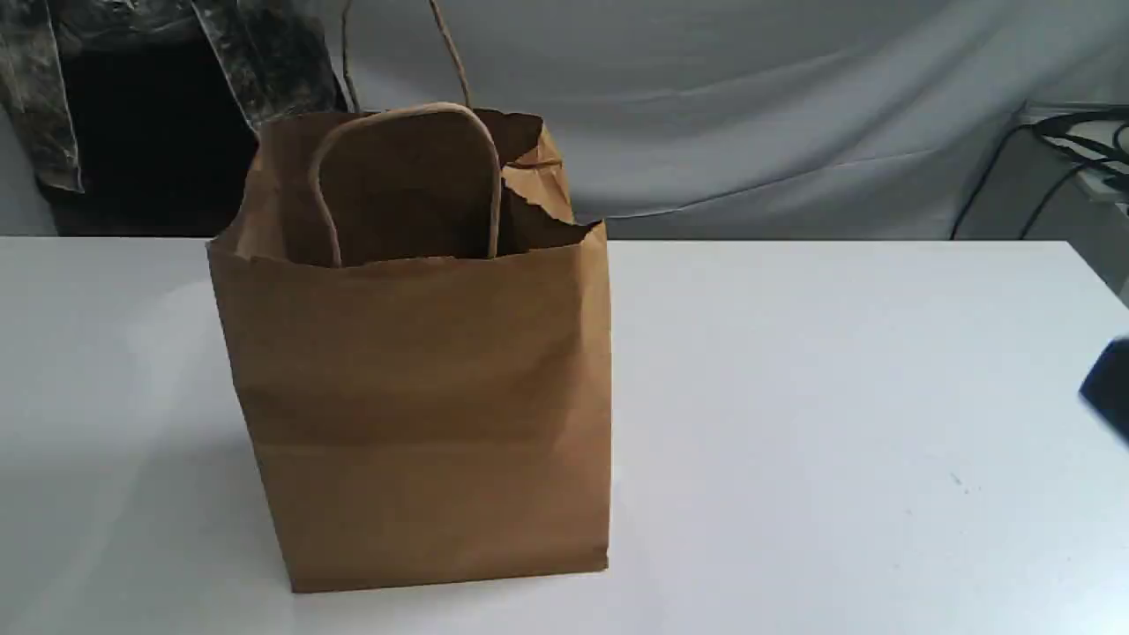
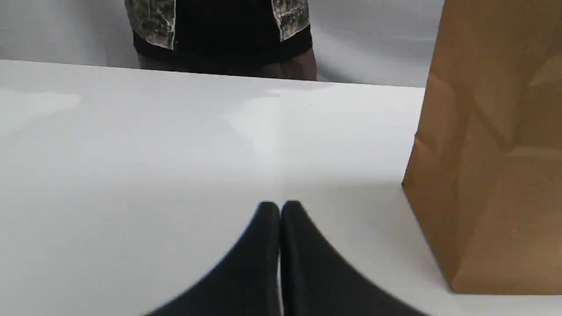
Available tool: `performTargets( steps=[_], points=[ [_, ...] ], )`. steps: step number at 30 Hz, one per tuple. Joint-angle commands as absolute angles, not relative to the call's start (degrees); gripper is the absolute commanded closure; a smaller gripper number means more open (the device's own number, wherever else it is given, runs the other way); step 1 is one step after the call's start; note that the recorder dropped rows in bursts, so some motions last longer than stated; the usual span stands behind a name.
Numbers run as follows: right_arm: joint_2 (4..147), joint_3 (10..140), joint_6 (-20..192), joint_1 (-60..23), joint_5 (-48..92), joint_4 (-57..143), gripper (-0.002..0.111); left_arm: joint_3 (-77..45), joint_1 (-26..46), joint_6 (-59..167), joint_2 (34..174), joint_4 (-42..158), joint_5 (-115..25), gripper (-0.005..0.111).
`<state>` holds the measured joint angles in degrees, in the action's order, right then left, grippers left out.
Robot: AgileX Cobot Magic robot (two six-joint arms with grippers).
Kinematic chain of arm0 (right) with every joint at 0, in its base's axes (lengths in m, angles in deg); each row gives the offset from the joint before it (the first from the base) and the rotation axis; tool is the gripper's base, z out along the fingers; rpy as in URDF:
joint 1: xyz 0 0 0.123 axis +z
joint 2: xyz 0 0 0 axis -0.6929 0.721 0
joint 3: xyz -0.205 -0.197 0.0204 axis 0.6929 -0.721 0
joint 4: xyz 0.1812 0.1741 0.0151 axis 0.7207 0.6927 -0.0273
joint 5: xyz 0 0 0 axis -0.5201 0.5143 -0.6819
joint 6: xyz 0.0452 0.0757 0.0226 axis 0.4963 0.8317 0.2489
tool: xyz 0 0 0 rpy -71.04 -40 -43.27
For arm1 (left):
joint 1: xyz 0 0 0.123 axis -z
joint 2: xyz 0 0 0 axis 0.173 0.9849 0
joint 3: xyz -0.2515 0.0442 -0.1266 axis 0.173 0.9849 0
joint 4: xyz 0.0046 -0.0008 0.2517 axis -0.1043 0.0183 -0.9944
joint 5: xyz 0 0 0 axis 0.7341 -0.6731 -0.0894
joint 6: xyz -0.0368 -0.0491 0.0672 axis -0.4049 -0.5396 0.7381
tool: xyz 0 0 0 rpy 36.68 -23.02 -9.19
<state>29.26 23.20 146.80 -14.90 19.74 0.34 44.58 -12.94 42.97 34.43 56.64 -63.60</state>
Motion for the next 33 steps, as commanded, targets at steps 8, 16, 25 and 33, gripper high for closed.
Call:
performTargets(
  steps=[8, 16, 25, 33],
  points=[
    [29.3, 13.4, 147.0, -15.3, 18.7, 12.0, 0.108, 44.8, -13.0, 43.0, 34.1, 56.5, -63.4, 0.107],
    [29.3, 13.7, 146.3, -15.3, 1.7, 5.1, 0.108, 44.8, -13.0, 43.0, 34.1, 56.5, -63.4, 0.107],
    [29.5, 10.8, 96.1, -15.3, 3.9, 37.5, 0.108, 44.8, -13.0, 43.0, 34.1, 56.5, -63.4, 0.107],
    [29.5, 10.2, 79.4, -15.3, 10.4, 50.9, 0.108, 44.8, -13.0, 43.0, 34.1, 56.5, -63.4, 0.107]
  ],
)
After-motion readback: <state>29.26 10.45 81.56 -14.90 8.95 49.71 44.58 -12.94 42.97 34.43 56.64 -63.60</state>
